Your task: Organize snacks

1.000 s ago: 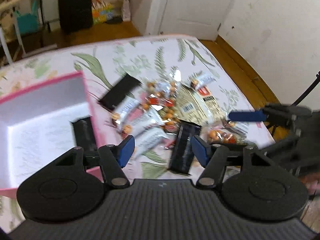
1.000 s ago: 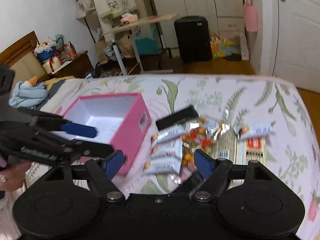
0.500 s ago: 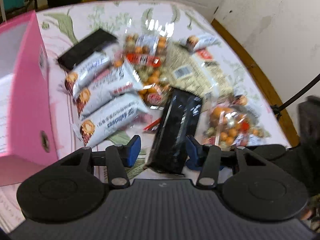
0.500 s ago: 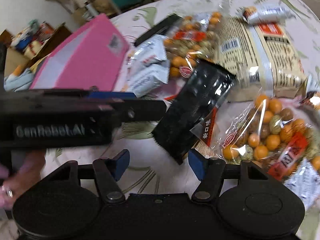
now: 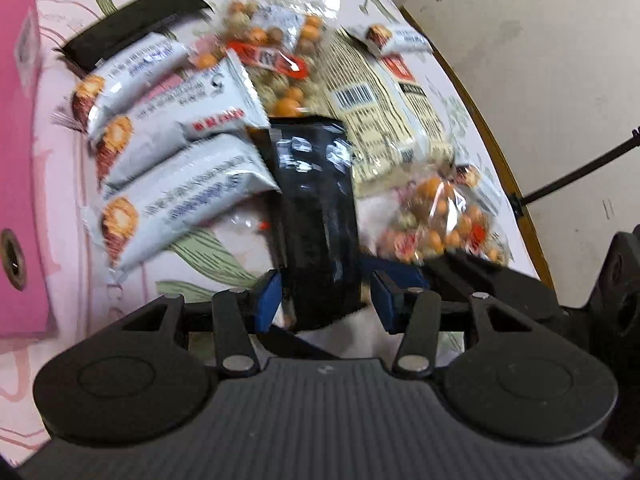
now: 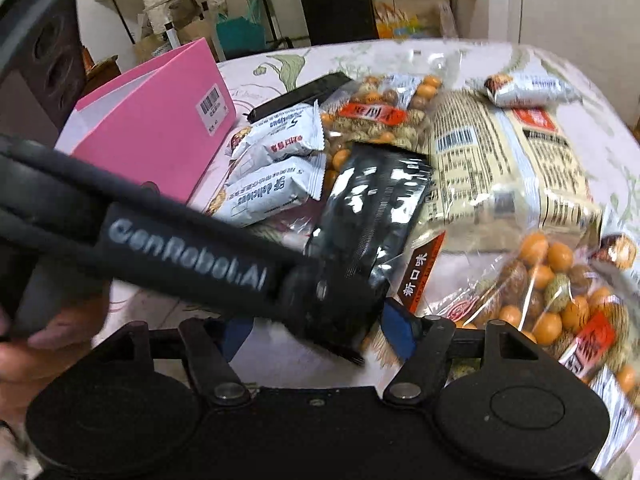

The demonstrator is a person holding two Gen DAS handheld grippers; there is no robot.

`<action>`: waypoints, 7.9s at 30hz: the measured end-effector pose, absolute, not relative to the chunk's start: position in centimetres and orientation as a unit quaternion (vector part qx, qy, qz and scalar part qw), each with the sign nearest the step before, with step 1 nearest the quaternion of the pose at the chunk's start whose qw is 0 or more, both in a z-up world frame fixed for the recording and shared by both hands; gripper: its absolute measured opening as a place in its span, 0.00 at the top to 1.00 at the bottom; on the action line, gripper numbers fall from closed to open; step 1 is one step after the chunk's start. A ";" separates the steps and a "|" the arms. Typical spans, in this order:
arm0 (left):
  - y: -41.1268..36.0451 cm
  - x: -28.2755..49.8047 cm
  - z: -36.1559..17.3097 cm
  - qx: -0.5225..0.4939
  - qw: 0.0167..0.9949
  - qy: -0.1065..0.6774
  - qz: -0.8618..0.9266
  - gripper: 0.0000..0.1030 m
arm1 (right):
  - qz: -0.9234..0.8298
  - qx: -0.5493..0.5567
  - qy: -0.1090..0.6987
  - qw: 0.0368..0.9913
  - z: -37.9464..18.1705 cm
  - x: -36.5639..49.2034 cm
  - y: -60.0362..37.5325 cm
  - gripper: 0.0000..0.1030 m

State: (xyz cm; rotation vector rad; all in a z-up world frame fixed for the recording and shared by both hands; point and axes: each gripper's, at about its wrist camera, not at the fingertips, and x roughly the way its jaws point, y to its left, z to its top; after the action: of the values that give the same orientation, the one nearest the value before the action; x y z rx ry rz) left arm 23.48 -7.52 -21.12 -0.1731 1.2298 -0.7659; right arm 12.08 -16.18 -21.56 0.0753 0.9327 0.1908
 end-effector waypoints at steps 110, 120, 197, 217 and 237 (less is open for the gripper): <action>5.2 17.4 -8.7 -0.152 0.874 0.446 -0.120 0.27 | 0.166 0.059 0.415 0.892 -7.0 16.0 -17.1 0.23; 1.1 17.8 -13.5 -0.231 0.822 0.504 -0.127 0.29 | 0.196 0.068 0.447 0.870 -10.8 20.1 -18.5 0.30; -2.8 13.5 -15.3 -0.216 0.788 0.574 -0.053 0.79 | 0.263 -0.062 0.474 0.838 -10.6 11.7 -18.0 0.75; 2.8 10.9 -6.8 -0.188 0.818 0.538 -0.073 0.80 | 0.287 -0.043 0.479 0.829 -3.4 7.3 -14.3 0.75; 13.3 20.5 -4.6 -0.156 0.864 0.478 -0.035 0.80 | 0.303 -0.003 0.449 0.841 -5.9 18.2 -4.1 0.75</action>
State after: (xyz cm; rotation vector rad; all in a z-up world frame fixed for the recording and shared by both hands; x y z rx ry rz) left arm 20.54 13.30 -4.64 -0.3270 1.0023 -0.0725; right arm 18.23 -4.07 -5.90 -0.0066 0.9481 0.6394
